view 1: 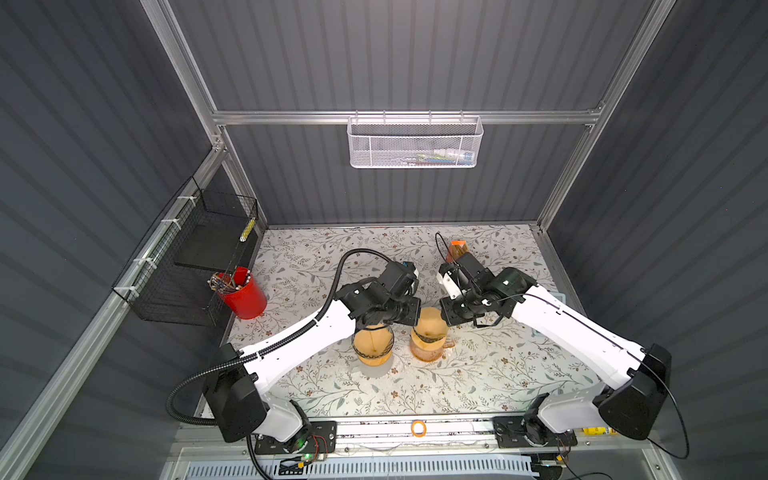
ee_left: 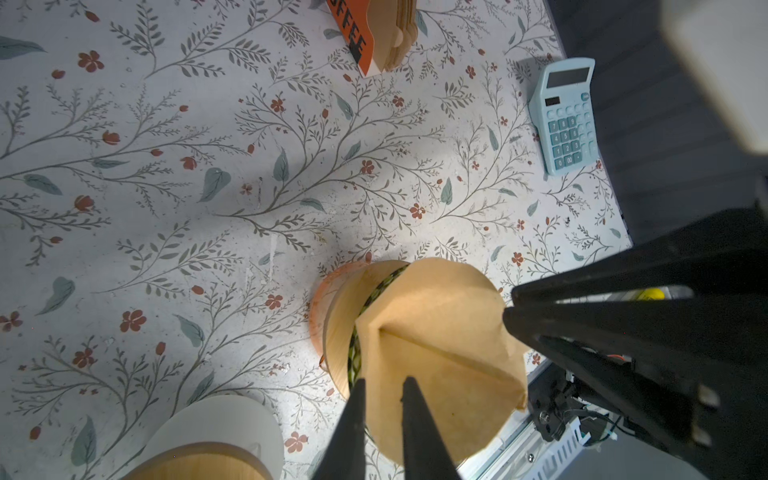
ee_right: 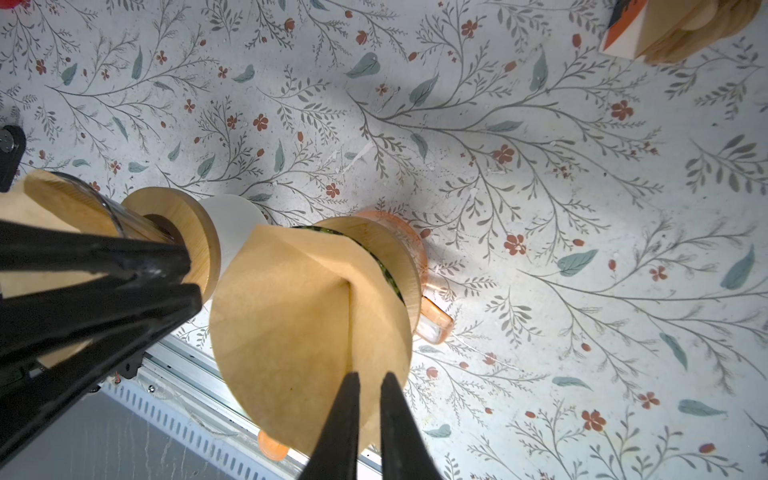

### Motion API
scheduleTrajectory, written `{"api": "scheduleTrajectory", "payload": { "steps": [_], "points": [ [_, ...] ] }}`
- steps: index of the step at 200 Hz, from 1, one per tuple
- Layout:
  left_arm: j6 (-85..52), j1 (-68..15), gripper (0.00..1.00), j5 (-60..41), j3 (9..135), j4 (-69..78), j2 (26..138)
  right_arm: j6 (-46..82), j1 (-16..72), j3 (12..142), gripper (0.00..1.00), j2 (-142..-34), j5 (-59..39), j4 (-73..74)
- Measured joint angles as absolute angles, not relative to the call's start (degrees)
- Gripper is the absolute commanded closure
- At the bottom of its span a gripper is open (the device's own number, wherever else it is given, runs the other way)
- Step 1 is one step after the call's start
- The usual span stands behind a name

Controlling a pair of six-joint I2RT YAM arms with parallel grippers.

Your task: Place the coffee filter in the dripper

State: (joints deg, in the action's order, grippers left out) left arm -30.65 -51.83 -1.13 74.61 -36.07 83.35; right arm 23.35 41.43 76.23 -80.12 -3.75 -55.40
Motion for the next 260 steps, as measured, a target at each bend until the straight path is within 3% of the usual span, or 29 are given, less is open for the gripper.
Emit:
{"api": "scheduleTrajectory", "payload": {
  "steps": [27,51,60,62,67,70,73,174,213,260],
  "points": [
    [-30.24,-51.83,0.60,2.39,77.38,-36.34,82.74,23.38,40.64,77.38,0.82,-78.56,-3.14,-55.29],
    [-29.69,-51.53,0.47,5.39,81.54,-36.38,82.56,22.98,38.83,78.87,0.71,-76.42,-2.31,-55.24],
    [-29.30,-51.09,0.39,6.50,83.20,-36.34,82.50,22.81,37.87,79.40,0.55,-75.64,-1.87,-54.94],
    [-28.97,-50.94,0.32,6.76,83.55,-36.34,82.48,23.09,37.56,79.48,0.51,-75.42,-1.76,-54.87],
    [-29.08,-50.74,0.04,7.22,84.25,-36.29,82.37,22.57,36.95,79.75,0.26,-75.02,-1.48,-54.70],
    [-28.75,-50.52,0.01,7.46,84.58,-36.32,82.30,22.59,36.56,79.85,0.05,-74.76,-1.32,-54.52],
    [-28.91,-50.28,0.00,7.73,84.90,-36.29,82.19,22.33,36.21,79.92,0.01,-74.52,-1.21,-54.39],
    [-24.32,-30.59,0.00,12.60,87.74,-38.50,77.06,18.81,20.34,76.93,0.01,-67.72,2.44,-47.20],
    [-23.42,-19.25,0.00,12.67,84.36,-37.69,74.28,17.87,12.56,70.00,0.01,-64.82,3.36,-41.85],
    [-22.37,-11.81,0.00,13.10,76.09,-34.44,73.08,17.58,6.74,57.36,0.01,-61.32,5.80,-31.94]
  ]
}}
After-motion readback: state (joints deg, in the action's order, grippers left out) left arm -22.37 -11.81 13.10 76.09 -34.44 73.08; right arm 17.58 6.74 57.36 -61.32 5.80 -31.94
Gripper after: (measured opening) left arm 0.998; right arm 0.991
